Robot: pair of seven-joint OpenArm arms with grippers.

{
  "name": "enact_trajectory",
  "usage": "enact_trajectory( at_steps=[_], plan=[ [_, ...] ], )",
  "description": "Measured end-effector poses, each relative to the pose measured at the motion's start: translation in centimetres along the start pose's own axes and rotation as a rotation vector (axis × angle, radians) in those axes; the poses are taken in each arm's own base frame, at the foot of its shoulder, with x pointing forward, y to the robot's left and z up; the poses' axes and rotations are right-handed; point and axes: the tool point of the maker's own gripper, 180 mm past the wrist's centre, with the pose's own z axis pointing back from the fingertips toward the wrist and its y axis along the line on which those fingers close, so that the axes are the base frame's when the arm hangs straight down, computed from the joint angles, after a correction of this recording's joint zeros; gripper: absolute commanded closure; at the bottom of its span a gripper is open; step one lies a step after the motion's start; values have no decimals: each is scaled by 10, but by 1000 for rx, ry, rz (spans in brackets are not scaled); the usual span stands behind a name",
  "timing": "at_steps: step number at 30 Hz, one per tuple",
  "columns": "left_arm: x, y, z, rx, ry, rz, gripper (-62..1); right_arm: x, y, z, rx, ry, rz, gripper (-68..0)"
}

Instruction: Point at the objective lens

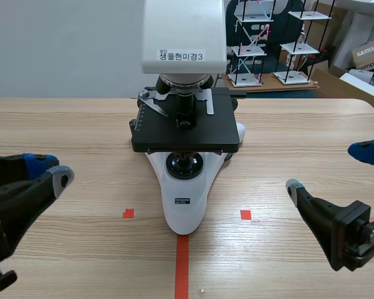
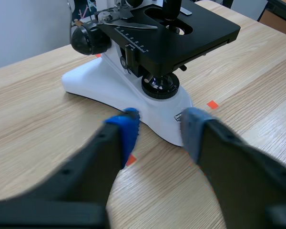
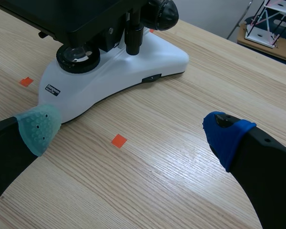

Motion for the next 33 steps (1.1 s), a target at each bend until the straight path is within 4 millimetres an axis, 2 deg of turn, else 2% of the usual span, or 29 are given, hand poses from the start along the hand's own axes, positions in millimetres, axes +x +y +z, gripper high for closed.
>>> enact_trajectory(
  at_steps=[6,11,15,20,33],
  plan=[
    [7,3,-3,-6,-25,-23,-19,0,0,0,0,0,0,-671],
    [27,20,-17,3,-79,-94,-19,0,0,0,0,-3,0,-671],
    [21,32,-33,9,-61,-103,-19,0,0,0,0,-3,0,-671],
    [13,29,-51,-27,-36,-93,-19,0,0,0,0,-3,0,-671],
    [32,15,-76,-102,-85,-83,-19,0,0,0,0,-3,0,-671]
  ],
)
